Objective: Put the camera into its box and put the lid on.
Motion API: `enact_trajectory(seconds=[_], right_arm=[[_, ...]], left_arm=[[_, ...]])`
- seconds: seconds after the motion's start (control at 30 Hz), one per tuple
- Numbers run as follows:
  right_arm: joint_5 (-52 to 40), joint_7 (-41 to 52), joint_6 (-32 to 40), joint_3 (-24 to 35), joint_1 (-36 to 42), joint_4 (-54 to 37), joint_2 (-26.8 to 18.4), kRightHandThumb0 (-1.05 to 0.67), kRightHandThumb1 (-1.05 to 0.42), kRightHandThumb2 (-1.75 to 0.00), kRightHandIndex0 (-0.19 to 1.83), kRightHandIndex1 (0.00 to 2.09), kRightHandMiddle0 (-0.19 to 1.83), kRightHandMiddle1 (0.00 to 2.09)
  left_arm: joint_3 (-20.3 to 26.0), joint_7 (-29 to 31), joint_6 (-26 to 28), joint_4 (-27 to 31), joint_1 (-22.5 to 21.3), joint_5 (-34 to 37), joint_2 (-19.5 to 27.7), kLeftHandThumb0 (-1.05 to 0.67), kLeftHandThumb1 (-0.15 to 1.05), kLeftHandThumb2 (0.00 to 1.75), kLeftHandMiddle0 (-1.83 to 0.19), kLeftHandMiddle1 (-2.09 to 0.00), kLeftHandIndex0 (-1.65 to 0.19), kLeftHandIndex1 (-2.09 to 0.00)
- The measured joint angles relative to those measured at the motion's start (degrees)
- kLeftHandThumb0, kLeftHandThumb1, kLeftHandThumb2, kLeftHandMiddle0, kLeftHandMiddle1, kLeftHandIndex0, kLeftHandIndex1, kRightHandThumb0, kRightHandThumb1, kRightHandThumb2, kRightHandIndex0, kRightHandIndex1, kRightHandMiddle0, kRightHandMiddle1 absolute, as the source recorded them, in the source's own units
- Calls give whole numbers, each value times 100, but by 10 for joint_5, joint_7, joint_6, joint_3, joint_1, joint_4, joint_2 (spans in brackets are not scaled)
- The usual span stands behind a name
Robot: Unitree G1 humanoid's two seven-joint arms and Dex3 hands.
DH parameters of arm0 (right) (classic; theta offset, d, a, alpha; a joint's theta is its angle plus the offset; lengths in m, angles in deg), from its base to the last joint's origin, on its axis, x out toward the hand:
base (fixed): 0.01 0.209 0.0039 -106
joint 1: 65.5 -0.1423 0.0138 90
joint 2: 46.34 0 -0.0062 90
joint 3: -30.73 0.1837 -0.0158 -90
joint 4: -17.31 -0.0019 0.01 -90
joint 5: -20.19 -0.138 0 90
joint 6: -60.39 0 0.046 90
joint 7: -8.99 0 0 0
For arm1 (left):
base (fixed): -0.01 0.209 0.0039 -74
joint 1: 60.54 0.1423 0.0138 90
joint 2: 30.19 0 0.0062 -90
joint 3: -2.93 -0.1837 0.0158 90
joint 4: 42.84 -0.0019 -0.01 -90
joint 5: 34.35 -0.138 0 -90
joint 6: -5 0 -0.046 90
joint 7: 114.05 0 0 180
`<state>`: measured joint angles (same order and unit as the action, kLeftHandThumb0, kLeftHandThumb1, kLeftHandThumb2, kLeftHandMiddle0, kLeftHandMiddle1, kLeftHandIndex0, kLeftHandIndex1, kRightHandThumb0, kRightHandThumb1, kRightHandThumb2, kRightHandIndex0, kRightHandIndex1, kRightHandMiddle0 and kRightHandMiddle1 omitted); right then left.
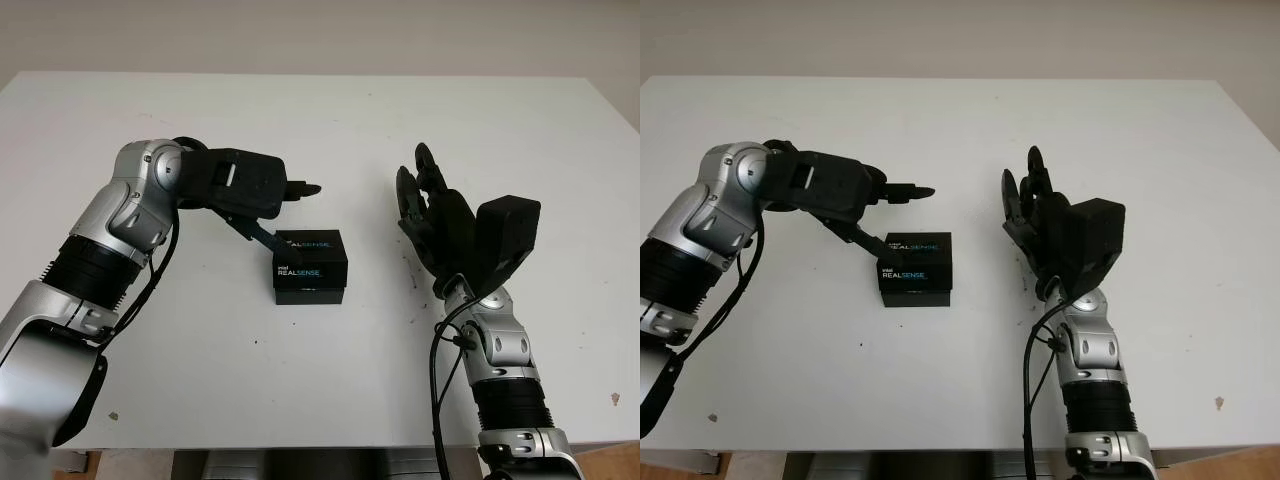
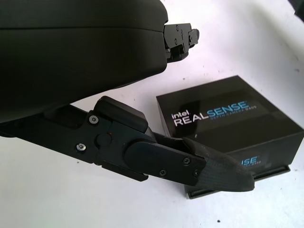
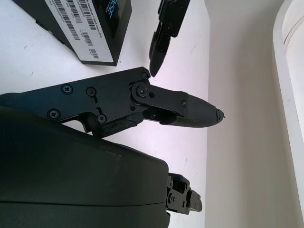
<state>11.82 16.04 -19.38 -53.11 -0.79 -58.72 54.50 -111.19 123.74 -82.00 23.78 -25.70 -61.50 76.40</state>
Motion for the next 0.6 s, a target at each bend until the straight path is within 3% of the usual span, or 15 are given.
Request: enact_trajectory(seconds=[0.33,0.47,0.5,0.57,0.6], right_arm=[[0,-9,1,0,0,-3,1,-54,-105,-58,-14,5,-13,5],[-1,-9,1,0,0,-3,1,-54,-105,-59,-15,5,-13,5],[-1,-9,1,0,0,-4,1,-54,-105,-59,-15,5,-13,5],[-1,-10,1,0,0,-4,1,-54,-105,-59,-15,5,-13,5],[-1,-10,1,0,0,-4,1,-54,-105,-59,-15,5,-13,5]], left_arm=[[-14,29,30,18,1,-10,0,-105,104,10,8,-6,5,-9],[-14,29,44,37,10,-10,-1,-105,105,9,-8,-14,-1,-12],[-14,25,46,42,14,-12,-1,-105,105,9,-7,-43,-4,-13],[-14,14,50,52,20,-17,-1,-105,105,11,13,-112,-8,-13],[-14,10,51,57,21,-18,-1,-105,105,12,16,-111,-9,-13]])
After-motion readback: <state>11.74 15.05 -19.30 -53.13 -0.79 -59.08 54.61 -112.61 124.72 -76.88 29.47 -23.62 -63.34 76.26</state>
